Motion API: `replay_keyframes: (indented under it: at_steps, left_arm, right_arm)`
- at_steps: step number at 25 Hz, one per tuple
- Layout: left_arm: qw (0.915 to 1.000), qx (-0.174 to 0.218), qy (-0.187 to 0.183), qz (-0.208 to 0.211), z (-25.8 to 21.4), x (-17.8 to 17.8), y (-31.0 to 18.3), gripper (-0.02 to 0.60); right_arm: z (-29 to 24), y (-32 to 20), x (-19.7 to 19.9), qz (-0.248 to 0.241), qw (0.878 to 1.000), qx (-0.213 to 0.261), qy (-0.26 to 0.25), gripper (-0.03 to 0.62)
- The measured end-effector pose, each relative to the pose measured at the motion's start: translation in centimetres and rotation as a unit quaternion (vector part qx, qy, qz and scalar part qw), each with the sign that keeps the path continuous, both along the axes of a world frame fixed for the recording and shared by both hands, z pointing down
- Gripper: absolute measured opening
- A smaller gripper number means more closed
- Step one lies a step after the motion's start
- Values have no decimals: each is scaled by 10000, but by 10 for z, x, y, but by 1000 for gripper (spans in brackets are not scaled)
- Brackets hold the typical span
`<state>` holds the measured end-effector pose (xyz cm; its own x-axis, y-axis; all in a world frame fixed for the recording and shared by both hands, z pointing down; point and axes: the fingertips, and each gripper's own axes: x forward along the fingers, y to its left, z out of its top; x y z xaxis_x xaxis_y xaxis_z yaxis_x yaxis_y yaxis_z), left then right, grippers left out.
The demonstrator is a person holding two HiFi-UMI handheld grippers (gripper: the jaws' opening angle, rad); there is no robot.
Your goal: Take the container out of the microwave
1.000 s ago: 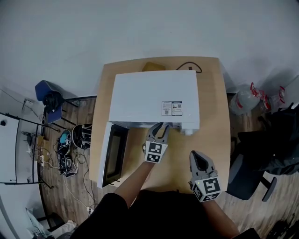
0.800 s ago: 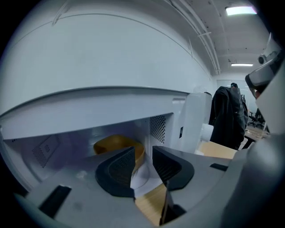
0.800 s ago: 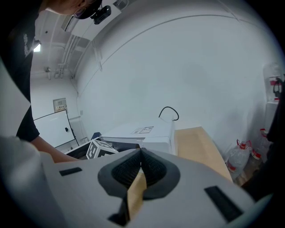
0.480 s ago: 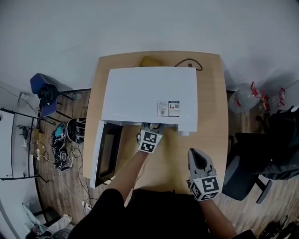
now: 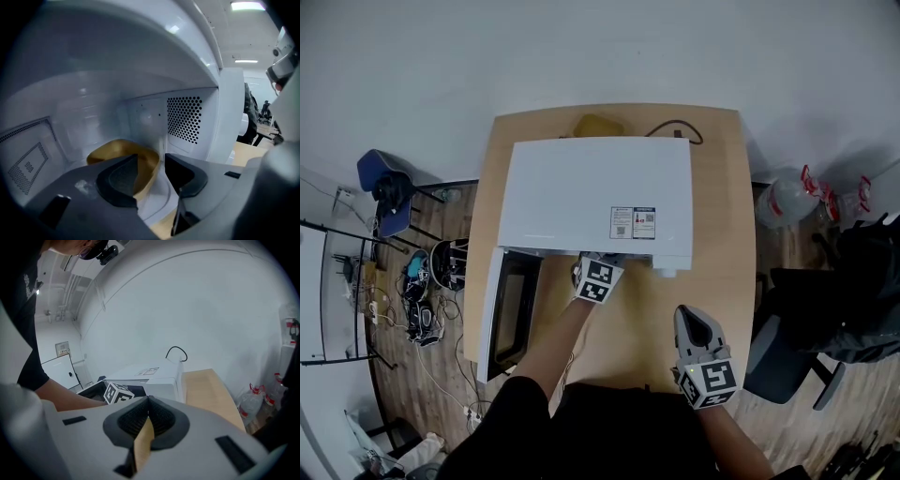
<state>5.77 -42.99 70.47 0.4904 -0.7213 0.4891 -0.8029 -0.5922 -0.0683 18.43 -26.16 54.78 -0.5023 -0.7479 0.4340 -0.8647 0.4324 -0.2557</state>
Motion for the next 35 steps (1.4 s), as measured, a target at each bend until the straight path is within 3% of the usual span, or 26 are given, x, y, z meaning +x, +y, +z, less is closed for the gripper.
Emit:
replay_keyframes:
  at_steps: [11, 18, 23, 35]
  left_arm:
    - [9983, -67, -404, 421, 15, 11, -3, 161]
    - [9968, -91, -638, 482, 22, 9, -7, 161]
    - [9964, -284, -684, 402, 28, 2, -4, 67]
    - [9979, -140, -605, 185, 10, -15, 16, 34]
  right_arm:
    - [5, -1, 10, 179, 9998, -79, -22, 60]
    - [10, 0, 12, 202, 9997, -141, -24, 60]
    - [8, -1, 10, 231, 9996, -126, -109, 60]
    - [0, 15, 4, 228, 9997, -2, -66, 60]
